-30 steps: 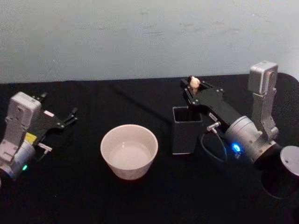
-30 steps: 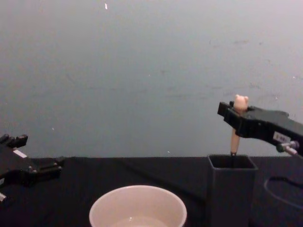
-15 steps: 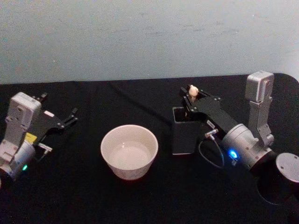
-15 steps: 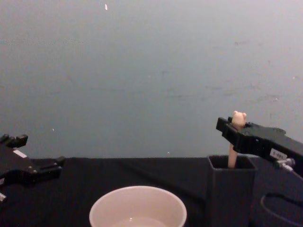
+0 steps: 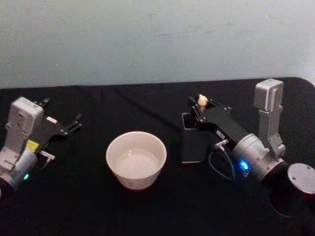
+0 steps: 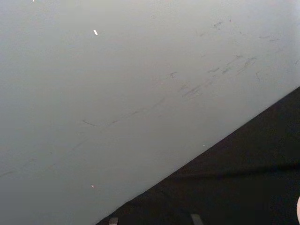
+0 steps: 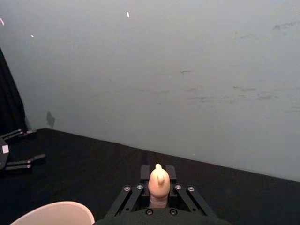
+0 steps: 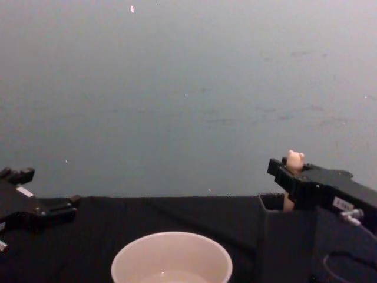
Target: Pick up the stirring spoon with one hand, stir inside the cup, then place it back in its original position.
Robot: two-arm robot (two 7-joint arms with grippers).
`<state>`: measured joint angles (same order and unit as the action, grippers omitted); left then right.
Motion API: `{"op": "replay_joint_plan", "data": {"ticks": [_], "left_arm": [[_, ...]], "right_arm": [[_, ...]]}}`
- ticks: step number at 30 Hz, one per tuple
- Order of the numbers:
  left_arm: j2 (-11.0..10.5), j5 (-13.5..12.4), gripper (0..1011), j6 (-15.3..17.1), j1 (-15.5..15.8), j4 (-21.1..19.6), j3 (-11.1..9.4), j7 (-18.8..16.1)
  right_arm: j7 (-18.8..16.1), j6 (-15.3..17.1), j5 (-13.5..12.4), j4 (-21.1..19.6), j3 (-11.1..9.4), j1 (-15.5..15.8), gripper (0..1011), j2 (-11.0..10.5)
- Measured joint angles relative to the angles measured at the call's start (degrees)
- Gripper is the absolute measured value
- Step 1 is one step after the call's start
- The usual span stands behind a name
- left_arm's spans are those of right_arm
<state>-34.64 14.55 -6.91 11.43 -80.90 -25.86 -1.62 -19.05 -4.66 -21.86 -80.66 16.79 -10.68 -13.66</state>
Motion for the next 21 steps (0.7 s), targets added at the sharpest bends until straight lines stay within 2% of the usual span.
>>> {"op": "replay_joint_plan", "data": {"ticks": [17,21], "left_arm": [[0.0,0.0,1001,0.0,0.0,0.0,0.0,0.0],[0.0,0.0,1001,0.0,0.0,0.0,0.0,0.0]], "right_arm": [[0.03,0.11,0.17,0.03,0.03,-0.04,209,-0.03],[0.04,0.11,0.15,0.01,0.03,-0.04,324,-0.03]]}}
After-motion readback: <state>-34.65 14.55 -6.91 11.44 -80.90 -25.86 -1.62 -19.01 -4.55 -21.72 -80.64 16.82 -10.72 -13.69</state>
